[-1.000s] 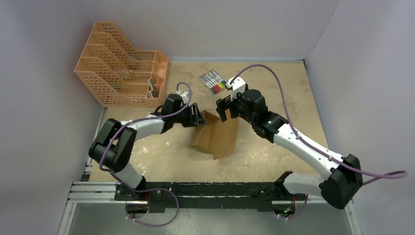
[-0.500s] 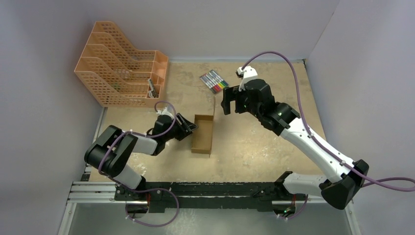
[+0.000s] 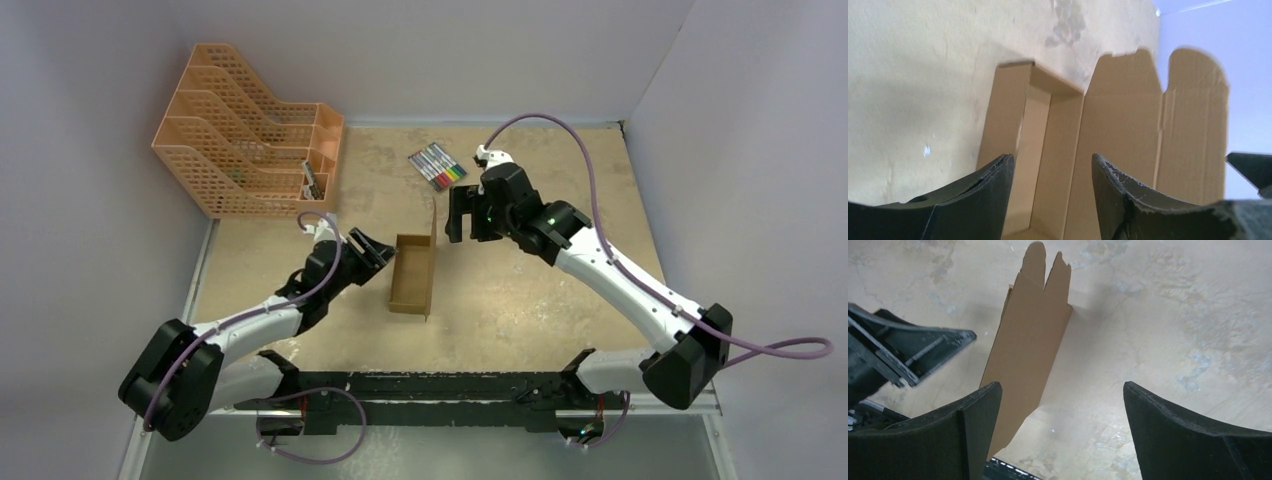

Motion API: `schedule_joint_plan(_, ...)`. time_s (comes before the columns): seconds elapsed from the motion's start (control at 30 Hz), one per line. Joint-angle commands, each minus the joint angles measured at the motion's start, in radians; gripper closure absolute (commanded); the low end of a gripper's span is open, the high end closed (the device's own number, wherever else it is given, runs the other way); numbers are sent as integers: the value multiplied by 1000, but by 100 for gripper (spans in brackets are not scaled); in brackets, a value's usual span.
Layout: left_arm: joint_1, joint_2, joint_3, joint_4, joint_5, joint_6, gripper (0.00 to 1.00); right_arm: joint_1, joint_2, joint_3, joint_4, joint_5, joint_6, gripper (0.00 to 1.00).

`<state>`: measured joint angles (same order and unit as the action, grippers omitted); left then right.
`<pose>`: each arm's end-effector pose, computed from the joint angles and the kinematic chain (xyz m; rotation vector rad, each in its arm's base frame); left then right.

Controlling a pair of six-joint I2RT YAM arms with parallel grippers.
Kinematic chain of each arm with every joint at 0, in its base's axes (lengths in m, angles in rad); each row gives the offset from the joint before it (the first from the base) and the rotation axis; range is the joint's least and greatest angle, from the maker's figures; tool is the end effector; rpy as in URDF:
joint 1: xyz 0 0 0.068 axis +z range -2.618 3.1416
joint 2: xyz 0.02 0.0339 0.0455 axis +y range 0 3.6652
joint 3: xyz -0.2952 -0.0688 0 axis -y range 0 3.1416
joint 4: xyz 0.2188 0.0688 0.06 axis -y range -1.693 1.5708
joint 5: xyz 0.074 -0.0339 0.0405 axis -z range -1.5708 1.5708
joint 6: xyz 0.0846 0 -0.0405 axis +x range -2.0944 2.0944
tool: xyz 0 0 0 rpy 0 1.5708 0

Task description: Fold the paper box

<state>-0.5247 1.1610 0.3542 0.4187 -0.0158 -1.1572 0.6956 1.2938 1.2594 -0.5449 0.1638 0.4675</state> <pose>0.2117 -0.1210 0.2078 -0.6711 2.0145 -1.0514 0.2328 0.1764 0.3637 -0.1521 2.1785 0.4985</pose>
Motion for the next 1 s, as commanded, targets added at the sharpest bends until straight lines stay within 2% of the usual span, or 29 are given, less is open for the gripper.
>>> schedule_joint_plan(0.0,-137,-2,42,-167,-138,-10,42,12,50,66,-35,-45,79,9)
schedule_joint_plan(0.1,-241,35,48,-158,-205,-67,42,17,86,57,8,-63,77,12)
schedule_joint_plan(0.3,-317,67,-10,-15,-296,-212,42,17,182,40,129,-181,44,14)
schedule_joint_plan(0.43,-394,158,61,51,-344,-226,42,18,246,65,211,-242,-31,17)
schedule_joint_plan(0.53,-459,254,124,109,-396,-245,42,17,299,130,200,-301,-89,17)
schedule_joint_plan(0.73,-551,369,137,340,-503,-297,42,18,342,211,187,-363,-193,17)
schedule_joint_plan(0.83,-558,403,172,318,-510,-271,42,14,317,233,139,-345,-237,15)
schedule_joint_plan(0.97,-559,322,150,195,-560,-230,42,12,211,194,129,-277,-289,11)
